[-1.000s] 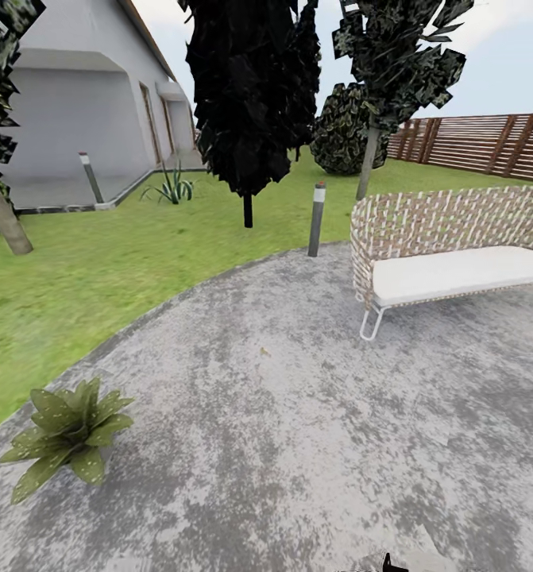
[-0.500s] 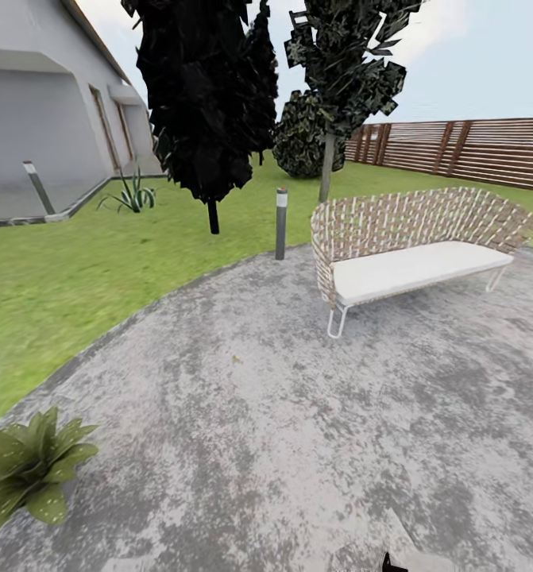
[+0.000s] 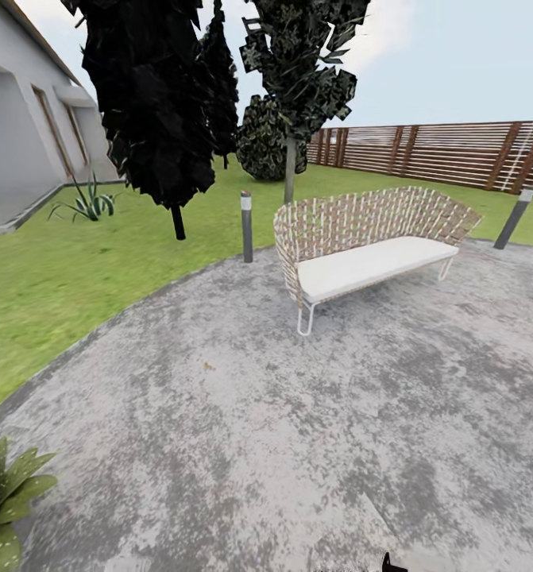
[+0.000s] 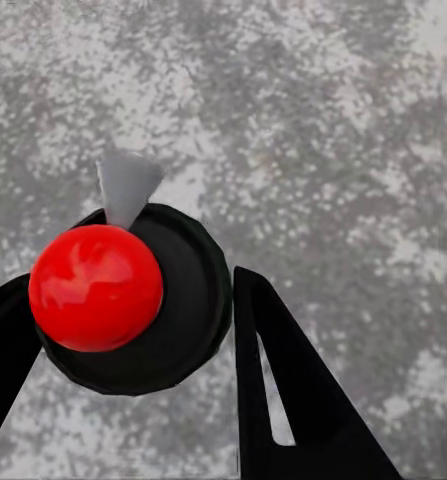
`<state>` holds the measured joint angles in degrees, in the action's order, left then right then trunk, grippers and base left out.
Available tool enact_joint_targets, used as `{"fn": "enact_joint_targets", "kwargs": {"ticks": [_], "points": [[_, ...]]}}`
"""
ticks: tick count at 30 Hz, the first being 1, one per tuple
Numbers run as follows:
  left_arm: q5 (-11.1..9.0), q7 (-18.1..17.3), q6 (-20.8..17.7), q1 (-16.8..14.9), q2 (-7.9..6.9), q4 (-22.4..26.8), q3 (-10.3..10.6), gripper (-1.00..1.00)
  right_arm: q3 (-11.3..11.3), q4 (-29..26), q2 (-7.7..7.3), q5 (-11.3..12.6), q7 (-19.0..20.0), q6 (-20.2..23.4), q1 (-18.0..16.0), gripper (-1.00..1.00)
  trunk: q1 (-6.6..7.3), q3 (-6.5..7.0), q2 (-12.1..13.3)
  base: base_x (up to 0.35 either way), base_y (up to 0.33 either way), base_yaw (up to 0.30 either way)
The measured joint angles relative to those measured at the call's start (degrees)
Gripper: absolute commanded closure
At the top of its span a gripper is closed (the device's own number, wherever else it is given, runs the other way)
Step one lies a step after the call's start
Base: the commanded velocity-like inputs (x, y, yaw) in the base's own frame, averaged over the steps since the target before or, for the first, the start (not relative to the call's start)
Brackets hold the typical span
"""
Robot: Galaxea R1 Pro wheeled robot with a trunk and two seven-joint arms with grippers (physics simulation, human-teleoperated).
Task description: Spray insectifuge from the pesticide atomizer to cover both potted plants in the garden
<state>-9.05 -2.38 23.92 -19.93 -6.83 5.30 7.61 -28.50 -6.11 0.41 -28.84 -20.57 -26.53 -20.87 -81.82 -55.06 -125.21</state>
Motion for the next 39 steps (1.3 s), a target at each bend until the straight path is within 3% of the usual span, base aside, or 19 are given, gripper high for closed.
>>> {"fn": "enact_joint_targets", "kwargs": {"ticks": [31,39], "points": [[-0.3,-0.7,-0.1,0.0,0.19,0.0,0.0,1.00,-0.1,-0.3,0.14,0.0,0.2,-0.1,0.0,-1.00,0.00,1.06,0.0,0.000,0.000,-0.282],[-0.3,-0.2,-0.1,0.0,0.18,0.0,-0.1,1.00,0.1,0.0,0.13,-0.3,3.5,-0.1,0.0,-1.00,0.02,1.06,0.0,0.084,0.055,-0.300]]}}
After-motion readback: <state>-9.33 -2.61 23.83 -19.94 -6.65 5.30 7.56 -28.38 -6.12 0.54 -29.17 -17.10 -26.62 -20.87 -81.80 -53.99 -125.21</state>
